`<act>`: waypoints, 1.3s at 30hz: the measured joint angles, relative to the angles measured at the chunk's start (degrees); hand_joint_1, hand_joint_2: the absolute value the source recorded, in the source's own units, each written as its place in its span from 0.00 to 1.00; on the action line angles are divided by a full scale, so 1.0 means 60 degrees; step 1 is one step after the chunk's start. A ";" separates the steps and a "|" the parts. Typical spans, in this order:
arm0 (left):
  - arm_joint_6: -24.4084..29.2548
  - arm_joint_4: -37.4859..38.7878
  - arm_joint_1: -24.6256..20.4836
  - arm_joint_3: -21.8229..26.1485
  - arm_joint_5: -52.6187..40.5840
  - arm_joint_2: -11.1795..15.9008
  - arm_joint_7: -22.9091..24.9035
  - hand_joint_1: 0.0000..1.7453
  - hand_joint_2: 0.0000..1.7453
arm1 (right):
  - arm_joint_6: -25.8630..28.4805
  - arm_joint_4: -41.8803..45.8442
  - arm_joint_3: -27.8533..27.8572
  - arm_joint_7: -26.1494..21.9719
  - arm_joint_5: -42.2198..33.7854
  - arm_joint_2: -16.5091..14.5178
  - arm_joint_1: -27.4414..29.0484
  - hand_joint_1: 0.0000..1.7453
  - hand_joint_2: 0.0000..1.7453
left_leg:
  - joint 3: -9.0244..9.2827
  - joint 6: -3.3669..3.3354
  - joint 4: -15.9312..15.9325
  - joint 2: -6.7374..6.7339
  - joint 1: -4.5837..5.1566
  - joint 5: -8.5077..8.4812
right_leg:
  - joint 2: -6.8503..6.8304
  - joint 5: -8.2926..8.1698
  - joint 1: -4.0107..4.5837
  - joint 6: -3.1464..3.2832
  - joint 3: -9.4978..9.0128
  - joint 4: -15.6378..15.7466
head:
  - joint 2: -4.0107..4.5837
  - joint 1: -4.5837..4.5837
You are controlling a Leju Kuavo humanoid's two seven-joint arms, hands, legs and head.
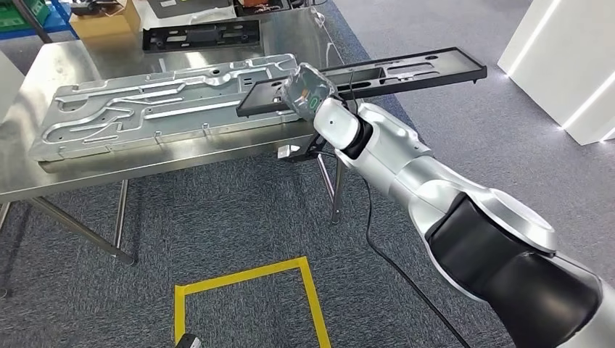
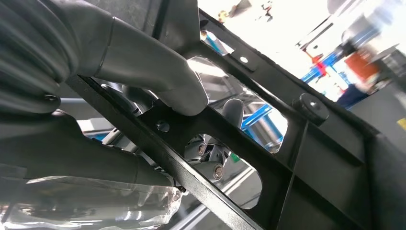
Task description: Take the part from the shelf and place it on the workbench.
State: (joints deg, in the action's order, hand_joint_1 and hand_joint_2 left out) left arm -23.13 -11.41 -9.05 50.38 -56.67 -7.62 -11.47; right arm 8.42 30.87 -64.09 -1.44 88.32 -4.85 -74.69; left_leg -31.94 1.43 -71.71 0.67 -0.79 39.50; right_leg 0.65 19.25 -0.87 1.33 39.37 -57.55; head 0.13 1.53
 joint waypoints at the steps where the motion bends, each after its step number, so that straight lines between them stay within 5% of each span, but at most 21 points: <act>1: 0.0001 0.0000 0.0011 0.0006 -0.0001 -0.0005 0.0000 0.00 1.00 | 0.0020 -0.0070 -0.0031 -0.0015 0.0010 -0.0035 0.0081 1.00 1.00 | -0.0070 -0.0033 0.0282 -0.0009 0.0001 -0.0141 | 0.0013 0.0063 0.0015 -0.0001 -0.0056 -0.0012 | 0.0000 0.0002; 4: 0.0001 0.0000 0.0035 0.0023 -0.0001 -0.0002 -0.0004 0.00 1.00 | 0.0070 -0.0249 -0.0098 -0.0048 0.0016 -0.0128 0.0174 1.00 1.00 | 0.0080 -0.0212 0.1854 -0.0062 0.0047 -0.1519 | 0.0029 0.0172 0.0055 -0.0040 -0.0154 -0.0049 | 0.0000 0.0001; 5: 0.0000 0.0000 0.0041 0.0025 -0.0001 0.0000 -0.0009 0.00 1.00 | 0.0087 -0.0307 -0.0111 -0.0072 0.0019 -0.0150 0.0178 1.00 1.00 | 0.0099 -0.0271 0.2161 -0.0075 0.0079 -0.1756 | 0.0034 0.0178 0.0060 -0.0081 -0.0159 -0.0045 | 0.0000 0.0001; 10: -0.0005 0.0000 0.0109 0.0041 0.0022 -0.0010 -0.0056 0.00 1.00 | 0.0174 -0.0542 -0.0159 -0.0140 0.0032 -0.0208 0.0219 1.00 1.00 | 0.0161 -0.0525 0.2487 -0.0065 0.0068 -0.2167 | 0.0003 0.0324 0.0073 -0.0353 -0.0096 -0.0171 | 0.0000 0.0001; 14: -0.0124 0.0000 0.0114 0.0054 0.0084 -0.0024 -0.0066 0.00 1.00 | 0.0207 -0.0723 -0.0273 -0.0127 0.0040 -0.0214 0.0281 1.00 1.00 | 0.0240 -0.0628 0.2552 -0.0077 0.0045 -0.2183 | -0.0041 0.1304 0.0037 -0.0465 0.1042 -0.2384 | 0.0000 0.0000; 16: -0.0184 0.0000 0.0129 0.0068 0.0111 -0.0033 -0.0073 0.00 1.00 | 0.0207 -0.0801 -0.0355 -0.0127 0.0041 -0.0215 0.0345 1.00 1.00 | 0.0294 -0.0626 0.2527 -0.0053 0.0043 -0.2088 | -0.0054 0.1173 0.0006 -0.0493 0.1301 -0.2700 | 0.0000 0.0000; 18: -0.0222 0.0000 0.0148 0.0087 0.0118 -0.0055 -0.0087 0.00 1.00 | 0.0208 -0.0852 -0.0389 -0.0127 0.0041 -0.0215 0.0360 1.00 1.00 | 0.0432 -0.0581 0.2509 -0.0020 0.0038 -0.1897 | -0.0080 0.0441 -0.0012 -0.0483 0.0831 -0.1590 | 0.0000 0.0000; 20: -0.0273 0.0000 0.0150 0.0101 0.0117 -0.0071 -0.0125 0.00 1.00 | 0.0215 -0.0894 -0.0400 -0.0124 0.0041 -0.0225 0.0331 1.00 1.00 | 0.0557 -0.0484 0.2510 -0.0008 0.0066 -0.1663 | -0.0099 0.0098 0.0019 -0.0425 0.0204 -0.0419 | 0.0000 0.0002; 25: -0.0326 -0.0002 0.0128 0.0110 0.0095 -0.0089 -0.0202 0.00 1.00 | 0.0221 -0.0982 -0.0463 -0.0130 0.0041 -0.0262 0.0290 1.00 1.00 | 0.0865 -0.0227 0.2535 -0.0045 0.0065 -0.1332 | -0.0046 0.0559 0.0068 -0.0140 -0.0338 0.0034 | 0.0000 0.0002; 27: -0.0339 -0.0004 0.0131 0.0112 0.0086 -0.0089 -0.0212 0.00 1.00 | 0.0220 -0.1019 -0.0497 -0.0124 0.0041 -0.0282 0.0282 1.00 1.00 | 0.0390 -0.0178 0.1619 -0.0058 0.0041 -0.1113 | -0.0047 0.0760 0.0051 -0.0042 -0.0697 0.0170 | 0.0000 0.0005; 29: -0.0352 -0.0003 0.0156 0.0113 0.0080 -0.0089 -0.0210 0.00 1.00 | 0.0218 -0.1048 -0.0565 -0.0133 0.0041 -0.0293 0.0326 1.00 1.00 | -0.0657 -0.0151 0.0215 -0.0060 0.0033 -0.0928 | -0.0054 0.1043 0.0083 0.0004 -0.1049 0.0217 | 0.0000 0.0006; 30: -0.0355 -0.0002 0.0190 0.0113 0.0077 -0.0089 -0.0207 0.00 1.00 | 0.0216 -0.1063 -0.0597 -0.0142 0.0041 -0.0294 0.0377 1.00 1.00 | -0.1141 -0.0137 -0.0211 -0.0060 0.0031 -0.1049 | -0.0052 0.1214 0.0093 0.0002 -0.1252 0.0220 | 0.0000 0.0007; 32: -0.0363 0.0000 0.0267 0.0113 0.0075 -0.0090 -0.0200 0.00 1.00 | 0.0216 -0.1097 -0.0626 -0.0156 0.0041 -0.0294 0.0464 1.00 1.00 | -0.1639 -0.0112 0.0057 -0.0063 0.0018 -0.1974 | -0.0042 0.1601 0.0097 -0.0023 -0.1739 0.0221 | 0.0000 0.0007; 34: -0.0372 0.0009 0.0315 0.0113 0.0073 -0.0097 -0.0199 0.00 1.00 | 0.0219 -0.1125 -0.0646 -0.0163 0.0041 -0.0290 0.0486 1.00 1.00 | -0.1589 -0.0106 0.1148 -0.0068 0.0013 -0.3197 | -0.0024 0.2004 0.0086 -0.0086 -0.2233 0.0265 | 0.0000 0.0006; 35: -0.0378 0.0021 0.0325 0.0113 0.0069 -0.0103 -0.0199 0.00 1.00 | 0.0224 -0.1137 -0.0674 -0.0167 0.0041 -0.0292 0.0479 1.00 1.00 | -0.1494 -0.0132 0.1528 -0.0076 0.0041 -0.3520 | -0.0006 0.2148 0.0076 -0.0140 -0.2406 0.0311 | 0.0000 0.0003; 36: -0.0383 0.0033 0.0328 0.0113 0.0068 -0.0106 -0.0198 0.00 1.00 | 0.0228 -0.1149 -0.0706 -0.0178 0.0041 -0.0296 0.0481 1.00 1.00 | -0.1384 -0.0180 0.1735 -0.0083 0.0087 -0.3544 | 0.0009 0.2254 0.0067 -0.0210 -0.2533 0.0370 | 0.0000 -0.0002; 39: -0.0387 0.0040 0.0274 0.0117 0.0068 -0.0072 -0.0198 0.00 1.00 | 0.0245 -0.1156 -0.0768 -0.0212 0.0040 -0.0316 0.0488 1.00 1.00 | -0.0915 -0.0408 0.2139 -0.0111 0.0184 -0.2890 | 0.0022 0.2154 0.0024 -0.0395 -0.2508 0.0141 | -0.0001 -0.0008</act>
State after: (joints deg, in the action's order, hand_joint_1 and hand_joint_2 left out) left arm -25.45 -11.17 -7.41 51.08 -56.26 -8.05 -12.66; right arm 9.89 23.93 -68.70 -2.72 88.56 -6.75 -71.77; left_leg -37.42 -1.02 -58.87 0.01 0.32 22.16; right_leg 0.79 32.17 -0.72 -1.04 24.33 -56.70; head 0.13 1.48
